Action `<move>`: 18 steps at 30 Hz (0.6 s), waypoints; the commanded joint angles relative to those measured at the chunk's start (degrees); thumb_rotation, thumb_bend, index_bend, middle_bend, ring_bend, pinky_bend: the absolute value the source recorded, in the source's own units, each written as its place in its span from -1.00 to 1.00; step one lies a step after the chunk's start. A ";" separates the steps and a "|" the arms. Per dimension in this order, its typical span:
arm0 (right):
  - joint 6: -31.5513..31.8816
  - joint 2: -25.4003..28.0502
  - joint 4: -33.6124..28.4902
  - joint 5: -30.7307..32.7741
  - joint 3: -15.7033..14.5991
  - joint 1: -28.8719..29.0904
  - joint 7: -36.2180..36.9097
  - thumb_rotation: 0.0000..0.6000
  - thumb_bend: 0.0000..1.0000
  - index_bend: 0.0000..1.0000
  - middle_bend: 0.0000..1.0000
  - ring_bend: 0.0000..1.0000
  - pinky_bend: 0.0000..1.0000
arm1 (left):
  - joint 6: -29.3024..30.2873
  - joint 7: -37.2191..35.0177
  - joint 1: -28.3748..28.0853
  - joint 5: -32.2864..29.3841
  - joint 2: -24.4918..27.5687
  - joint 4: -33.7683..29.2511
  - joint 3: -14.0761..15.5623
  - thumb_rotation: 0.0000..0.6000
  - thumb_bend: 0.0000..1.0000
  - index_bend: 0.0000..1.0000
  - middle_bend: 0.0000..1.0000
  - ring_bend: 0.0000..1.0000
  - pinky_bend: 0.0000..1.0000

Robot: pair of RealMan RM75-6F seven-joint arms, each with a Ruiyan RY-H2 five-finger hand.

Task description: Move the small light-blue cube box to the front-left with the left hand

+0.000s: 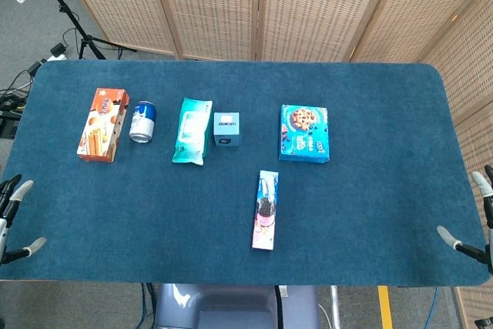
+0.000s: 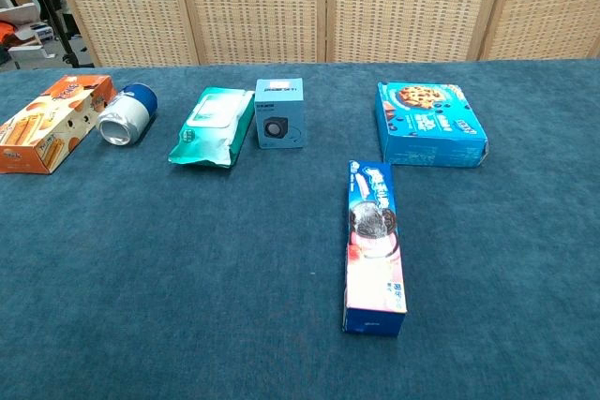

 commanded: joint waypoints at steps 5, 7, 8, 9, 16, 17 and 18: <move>0.04 -0.03 -0.10 -0.30 -0.11 0.04 -0.21 1.00 -1.00 -1.00 -1.00 -1.00 -1.00 | -0.24 0.07 -0.02 -0.21 -0.26 0.33 0.00 1.00 -1.00 -1.00 -1.00 -1.00 -1.00; 0.01 0.05 -0.28 -0.37 -0.16 0.04 -0.31 1.00 -1.00 -1.00 -1.00 -1.00 -1.00 | -0.53 -0.20 -0.30 -0.31 -0.30 0.57 -0.20 1.00 -1.00 -1.00 -1.00 -1.00 -1.00; -0.01 0.10 -0.38 -0.34 -0.17 0.03 -0.21 1.00 -1.00 -1.00 -1.00 -1.00 -1.00 | -0.68 -0.26 -0.44 -0.41 -0.32 0.64 -0.32 1.00 -1.00 -1.00 -1.00 -1.00 -1.00; -0.04 0.18 -0.56 -0.25 -0.15 0.01 0.06 1.00 -1.00 -1.00 -1.00 -1.00 -1.00 | -1.03 -0.38 -0.76 -0.59 -0.35 0.73 -0.55 1.00 -1.00 -1.00 -1.00 -1.00 -1.00; -1.65 0.34 -0.47 1.17 0.23 0.52 0.88 1.00 -1.00 -1.00 -1.00 -1.00 -1.00 | -5.59 -0.56 -4.57 -2.49 -0.29 0.32 -2.98 1.00 -1.00 -1.00 -1.00 -1.00 -1.00; -2.37 0.32 -0.34 1.83 0.52 0.84 0.97 1.00 -1.00 -1.00 -1.00 -1.00 -1.00 | -6.98 -0.43 -6.24 -2.63 -0.33 0.09 -4.07 1.00 -1.00 -1.00 -1.00 -1.00 -1.00; -2.85 0.29 -0.25 2.25 0.69 1.05 1.01 1.00 -1.00 -1.00 -1.00 -1.00 -1.00 | -7.92 -0.37 -7.73 -2.46 -0.43 -0.12 -5.08 1.00 -1.00 -1.00 -1.00 -1.00 -1.00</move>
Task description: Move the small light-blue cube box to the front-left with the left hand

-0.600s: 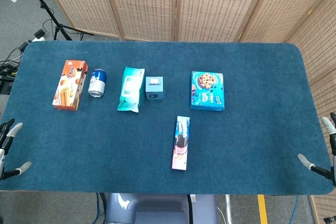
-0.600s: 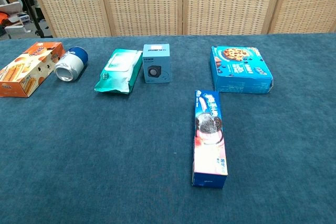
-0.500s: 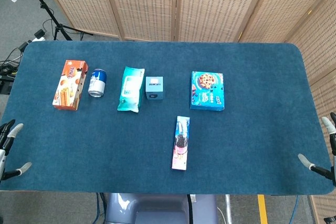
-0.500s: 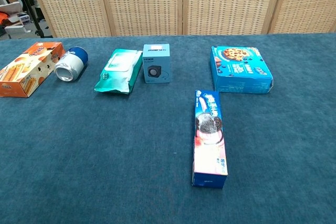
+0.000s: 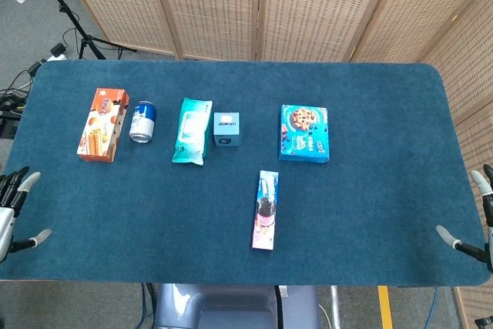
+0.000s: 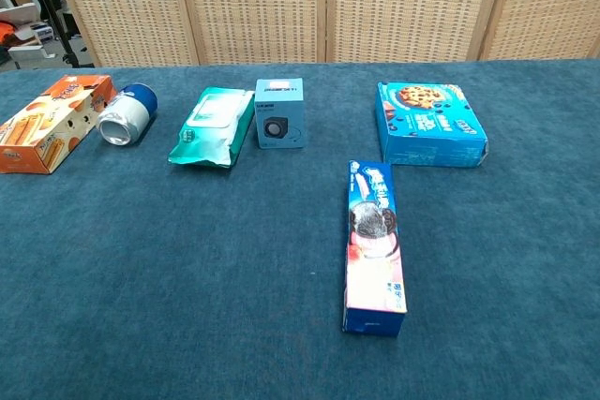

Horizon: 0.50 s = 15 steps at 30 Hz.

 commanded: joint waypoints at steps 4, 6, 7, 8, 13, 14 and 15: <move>-3.32 -0.25 0.52 2.89 1.05 1.38 0.07 1.00 -1.00 -1.00 -1.00 -1.00 -1.00 | -9.31 -0.27 -10.64 -1.28 -0.58 -1.46 -6.68 1.00 -1.00 -1.00 -1.00 -1.00 -1.00; -4.55 -0.42 0.79 3.91 1.28 1.77 -0.18 1.00 -1.00 -1.00 -1.00 -1.00 -1.00 | -13.63 -0.10 -14.69 -3.22 -1.27 -1.41 -9.07 1.00 -1.00 -1.00 -1.00 -1.00 -1.00; -5.03 -0.51 0.92 4.34 1.37 1.90 -0.32 1.00 -1.00 -1.00 -1.00 -1.00 -1.00 | -15.89 0.03 -17.00 -3.92 -1.90 -1.18 -10.26 1.00 -1.00 -1.00 -1.00 -1.00 -1.00; -5.52 -0.58 1.07 4.76 1.44 2.03 -0.42 1.00 -1.00 -1.00 -1.00 -1.00 -1.00 | -17.83 0.24 -18.88 -4.82 -2.54 -0.81 -11.20 1.00 -1.00 -1.00 -1.00 -1.00 -1.00; -7.47 -0.88 1.83 7.03 2.14 2.58 -0.62 1.00 -1.00 -1.00 -1.00 -1.00 -1.00 | -26.99 2.96 -27.16 -10.11 -6.24 1.64 -14.89 1.00 -1.00 -1.00 -1.00 -1.00 -1.00; -8.08 -1.01 2.17 7.75 2.32 2.71 -0.68 1.00 -1.00 -1.00 -1.00 -1.00 -1.00 | -29.48 3.97 -29.38 -11.85 -7.53 2.69 -15.66 1.00 -1.00 -1.00 -1.00 -1.00 -1.00; -8.45 -1.09 2.40 8.16 2.41 2.78 -0.71 1.00 -1.00 -1.00 -1.00 -1.00 -1.00 | -30.97 4.89 -30.86 -12.88 -8.54 3.65 -16.08 1.00 -1.00 -1.00 -1.00 -1.00 -1.00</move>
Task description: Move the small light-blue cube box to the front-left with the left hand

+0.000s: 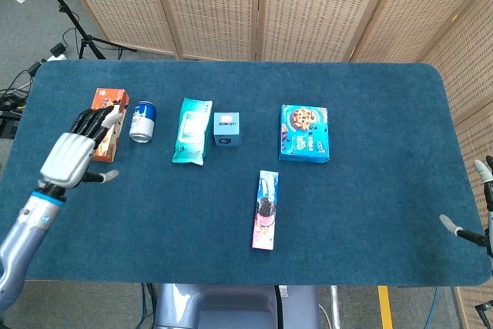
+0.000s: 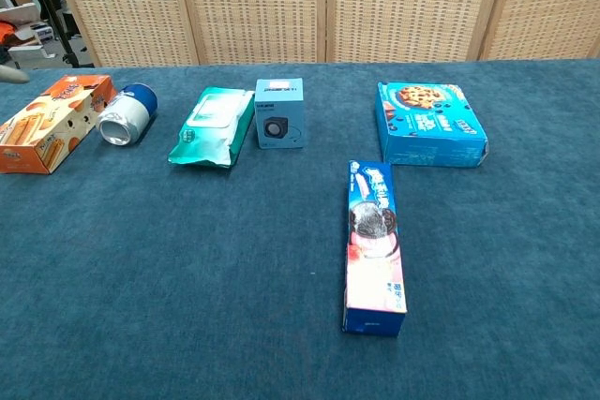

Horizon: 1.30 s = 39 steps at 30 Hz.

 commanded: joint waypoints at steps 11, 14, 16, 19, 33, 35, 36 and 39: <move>-2.31 -1.69 3.40 3.96 1.60 0.69 -1.71 1.00 -1.00 -1.00 -1.00 -1.00 -1.00 | -22.11 12.42 -24.06 -23.38 -21.99 21.54 -6.14 1.00 -1.00 -1.00 -1.00 -1.00 -1.00; -2.66 -1.94 3.73 4.33 1.68 0.75 -2.15 1.00 -1.00 -1.00 -1.00 -1.00 -1.00 | -22.80 15.08 -27.53 -25.92 -25.91 26.77 -6.02 1.00 -1.00 -1.00 -1.00 -1.00 -1.00; -3.01 -2.11 3.96 4.59 1.75 0.85 -2.37 1.00 -1.00 -1.00 -1.00 -1.00 -1.00 | -23.46 15.99 -29.40 -27.86 -28.05 29.43 -6.25 1.00 -1.00 -1.00 -1.00 -1.00 -1.00; -3.14 -2.33 4.27 4.59 1.75 0.97 -3.21 1.00 -1.00 -1.00 -1.00 -1.00 -1.00 | -25.75 17.51 -32.87 -30.29 -31.28 34.01 -6.22 1.00 -1.00 -1.00 -1.00 -1.00 -1.00; -1.95 -2.87 5.09 3.47 1.72 0.81 -3.83 1.00 -1.00 -1.00 -1.00 -1.00 -1.00 | -31.19 20.83 -42.41 -39.23 -44.14 53.74 -5.26 1.00 -1.00 -0.87 -0.83 -0.89 -0.83; -2.42 -2.93 5.35 3.76 1.78 0.91 -3.53 1.00 -1.00 -1.00 -1.00 -1.00 -1.00 | -29.25 20.94 -43.10 -39.34 -46.14 55.83 -5.74 1.00 -0.99 -0.57 -0.48 -0.62 -0.60; -2.72 -2.96 5.56 3.99 1.85 0.96 -3.33 1.00 -1.00 -1.00 -1.00 -1.00 -1.00 | -27.87 20.92 -43.42 -38.94 -47.26 56.97 -5.93 1.00 -0.99 -0.47 -0.38 -0.54 -0.53; -3.22 -3.06 5.99 4.31 1.97 1.09 -2.99 1.00 -1.00 -1.00 -1.00 -1.00 -1.00 | -27.69 22.13 -44.03 -38.99 -48.85 59.12 -5.95 1.00 -0.91 -0.14 -0.12 -0.32 -0.33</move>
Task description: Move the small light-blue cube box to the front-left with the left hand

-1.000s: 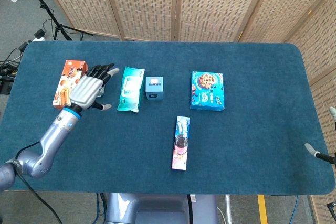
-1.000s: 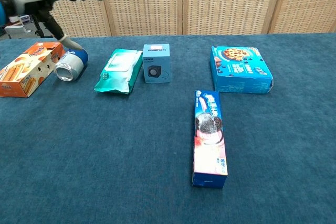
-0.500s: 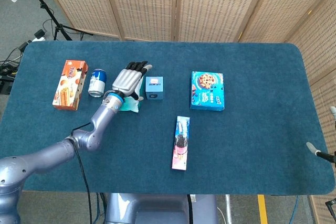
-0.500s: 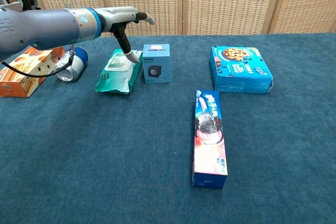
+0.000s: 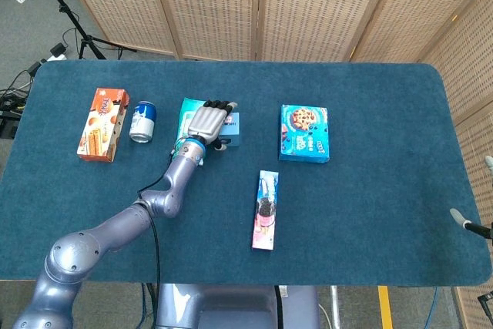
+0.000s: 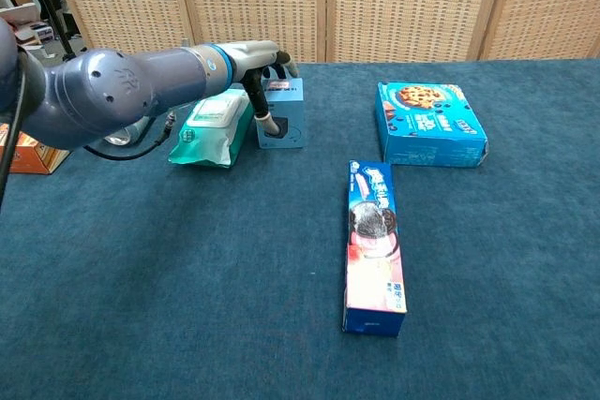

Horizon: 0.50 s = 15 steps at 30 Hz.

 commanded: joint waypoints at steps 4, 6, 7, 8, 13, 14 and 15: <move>-0.66 -0.12 0.43 0.24 0.07 0.17 0.54 1.00 -1.00 -1.00 -1.00 -1.00 -1.00 | 1.01 2.82 -1.56 -1.11 -2.62 2.50 -0.94 1.00 -0.81 0.05 0.02 -0.18 -0.20; -0.87 -0.13 0.49 0.20 0.03 0.24 0.69 1.00 -1.00 -1.00 -1.00 -1.00 -1.00 | 1.95 3.34 -1.40 -0.76 -2.07 1.16 -1.01 1.00 -0.80 0.07 0.04 -0.17 -0.17; -0.96 -0.15 0.51 0.14 -0.02 0.27 0.68 1.00 -1.00 -1.00 -1.00 -1.00 -1.00 | 2.57 3.44 -1.19 -0.45 -1.61 0.16 -1.03 1.00 -0.80 0.07 0.04 -0.17 -0.17; -1.03 -0.18 0.52 0.06 -0.07 0.30 0.67 1.00 -1.00 -1.00 -1.00 -1.00 -1.00 | 3.18 3.34 -0.89 -0.15 -0.98 -1.16 -1.13 1.00 -0.80 0.07 0.04 -0.17 -0.17; -0.36 -0.20 0.11 -0.88 -0.35 0.23 0.37 1.00 -1.00 -1.00 -1.00 -1.00 -1.00 | 9.01 2.39 2.40 3.71 6.23 -13.49 -1.06 1.00 -0.78 0.07 0.04 -0.16 -0.17; -0.07 -0.17 -0.08 -1.13 -0.41 0.16 0.25 1.00 -1.00 -1.00 -1.00 -1.00 -1.00 | 10.67 2.35 3.91 4.87 9.24 -18.29 -0.72 1.00 -0.74 0.07 0.04 -0.17 -0.17; 0.14 -0.15 -0.20 -1.33 -0.47 0.10 0.16 1.00 -1.00 -1.00 -1.00 -1.00 -1.00 | 12.16 2.88 5.05 5.72 11.51 -21.83 -0.27 1.00 -0.70 0.07 0.04 -0.17 -0.17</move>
